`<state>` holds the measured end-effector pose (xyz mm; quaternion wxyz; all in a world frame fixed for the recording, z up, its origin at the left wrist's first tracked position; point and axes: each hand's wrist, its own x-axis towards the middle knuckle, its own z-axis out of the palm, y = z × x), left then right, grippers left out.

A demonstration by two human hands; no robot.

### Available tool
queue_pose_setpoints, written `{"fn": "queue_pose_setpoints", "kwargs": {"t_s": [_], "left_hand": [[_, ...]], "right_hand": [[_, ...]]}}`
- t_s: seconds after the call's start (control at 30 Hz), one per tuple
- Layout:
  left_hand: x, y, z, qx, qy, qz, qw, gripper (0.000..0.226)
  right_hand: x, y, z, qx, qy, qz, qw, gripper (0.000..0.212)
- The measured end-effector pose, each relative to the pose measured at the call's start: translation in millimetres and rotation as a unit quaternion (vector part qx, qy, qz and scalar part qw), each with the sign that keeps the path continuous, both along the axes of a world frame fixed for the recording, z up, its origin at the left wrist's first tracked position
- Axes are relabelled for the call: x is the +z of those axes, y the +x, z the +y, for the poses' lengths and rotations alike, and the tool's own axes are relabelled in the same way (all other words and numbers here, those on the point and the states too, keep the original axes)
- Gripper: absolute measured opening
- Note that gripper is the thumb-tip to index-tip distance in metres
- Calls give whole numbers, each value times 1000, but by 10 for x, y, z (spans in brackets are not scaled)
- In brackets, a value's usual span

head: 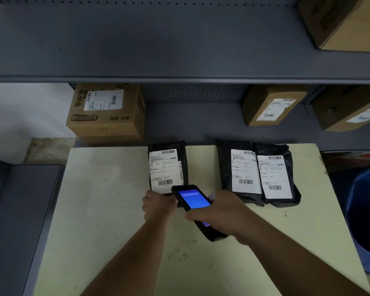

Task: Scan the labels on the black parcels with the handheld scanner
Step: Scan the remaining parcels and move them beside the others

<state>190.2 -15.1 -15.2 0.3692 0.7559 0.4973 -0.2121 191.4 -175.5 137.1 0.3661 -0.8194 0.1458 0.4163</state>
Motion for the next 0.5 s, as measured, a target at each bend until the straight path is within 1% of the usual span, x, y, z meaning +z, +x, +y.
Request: {"fn": "queue_pose_setpoints", "kwargs": {"t_s": [0.17, 0.5], "left_hand": [[-52, 56, -54, 0, -7, 11, 1000, 75], [-4, 124, -187, 22, -19, -24, 999, 69]], "right_hand": [[-19, 13, -101, -11, -5, 2, 1000, 43], [-17, 46, -175, -21, -6, 1, 1000, 45]]}}
